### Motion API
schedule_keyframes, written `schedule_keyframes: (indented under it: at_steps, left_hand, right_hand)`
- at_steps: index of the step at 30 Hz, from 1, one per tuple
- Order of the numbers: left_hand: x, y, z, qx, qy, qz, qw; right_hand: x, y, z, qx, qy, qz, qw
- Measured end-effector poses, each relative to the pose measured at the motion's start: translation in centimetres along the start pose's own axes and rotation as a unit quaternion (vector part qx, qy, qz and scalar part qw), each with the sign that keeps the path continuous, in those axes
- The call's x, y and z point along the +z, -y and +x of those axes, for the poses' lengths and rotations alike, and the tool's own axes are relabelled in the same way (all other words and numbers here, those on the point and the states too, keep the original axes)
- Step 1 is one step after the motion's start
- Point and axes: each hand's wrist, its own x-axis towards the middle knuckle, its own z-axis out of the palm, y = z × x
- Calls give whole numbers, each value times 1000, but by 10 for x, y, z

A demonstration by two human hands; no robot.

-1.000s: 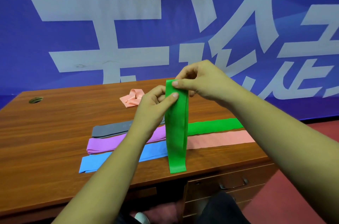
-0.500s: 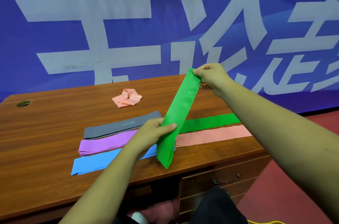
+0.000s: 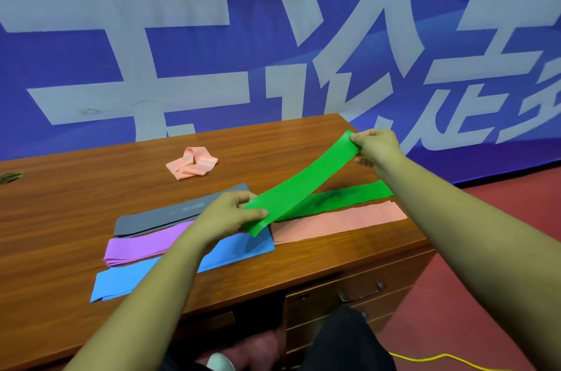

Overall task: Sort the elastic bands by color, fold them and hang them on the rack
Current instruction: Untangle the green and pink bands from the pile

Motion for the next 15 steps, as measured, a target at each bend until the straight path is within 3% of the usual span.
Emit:
schedule_keyframes:
  at_steps: [7,15]
  left_hand:
    - [11,-8,47,-3,-145,-29,989]
    - [37,3,91,0,-162,194,968]
  right_hand:
    - [-35,-59,11,50,-1,16,999]
    - [-57,-101,42,26,-38,-82,996]
